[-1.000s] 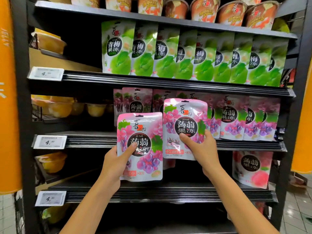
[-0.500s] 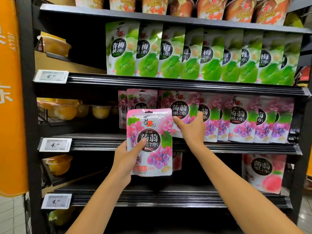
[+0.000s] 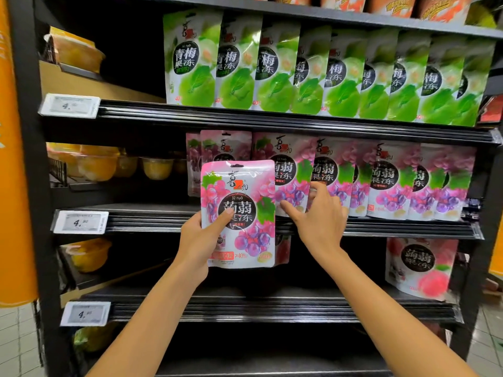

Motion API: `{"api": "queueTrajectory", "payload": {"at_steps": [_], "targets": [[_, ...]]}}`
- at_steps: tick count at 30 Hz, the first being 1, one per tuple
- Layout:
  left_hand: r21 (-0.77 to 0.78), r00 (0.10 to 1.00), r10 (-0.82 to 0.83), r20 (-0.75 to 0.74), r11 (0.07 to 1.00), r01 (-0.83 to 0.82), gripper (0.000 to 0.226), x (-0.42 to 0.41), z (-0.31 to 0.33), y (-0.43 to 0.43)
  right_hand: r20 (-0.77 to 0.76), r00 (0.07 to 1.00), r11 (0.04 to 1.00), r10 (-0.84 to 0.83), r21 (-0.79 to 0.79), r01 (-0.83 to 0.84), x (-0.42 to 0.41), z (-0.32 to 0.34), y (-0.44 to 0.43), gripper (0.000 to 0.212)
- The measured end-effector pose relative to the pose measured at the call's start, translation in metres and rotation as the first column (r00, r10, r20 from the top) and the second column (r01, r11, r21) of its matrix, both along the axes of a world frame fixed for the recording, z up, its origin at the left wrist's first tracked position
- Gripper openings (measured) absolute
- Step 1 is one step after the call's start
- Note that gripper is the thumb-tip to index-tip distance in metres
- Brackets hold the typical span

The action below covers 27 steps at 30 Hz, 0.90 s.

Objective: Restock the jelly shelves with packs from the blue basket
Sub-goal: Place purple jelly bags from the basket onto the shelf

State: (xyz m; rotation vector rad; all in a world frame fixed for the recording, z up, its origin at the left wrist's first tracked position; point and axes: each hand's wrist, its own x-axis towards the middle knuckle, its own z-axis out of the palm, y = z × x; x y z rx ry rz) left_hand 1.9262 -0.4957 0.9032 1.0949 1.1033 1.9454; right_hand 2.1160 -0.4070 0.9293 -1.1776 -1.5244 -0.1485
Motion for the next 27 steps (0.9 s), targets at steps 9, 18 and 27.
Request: {"api": "queueTrajectory", "payload": {"at_steps": [9, 18, 27], "targets": [[0.038, 1.000, 0.001, -0.008, 0.999, -0.001, 0.021, -0.002, 0.002, 0.001, -0.011, 0.996, 0.996, -0.086, 0.001, 0.086, 0.003, -0.001, 0.009, 0.071], [0.025, 0.998, 0.036, -0.042, 0.999, -0.035, 0.020, -0.004, 0.008, 0.002, -0.037, 0.997, 0.996, -0.072, 0.058, 0.074, 0.005, -0.002, -0.001, 0.072], [0.060, 0.992, 0.061, -0.113, 0.997, -0.055, 0.027, 0.001, 0.036, 0.013, -0.285, 0.610, 0.589, 0.739, -0.164, -0.791, -0.018, 0.001, -0.041, 0.022]]}}
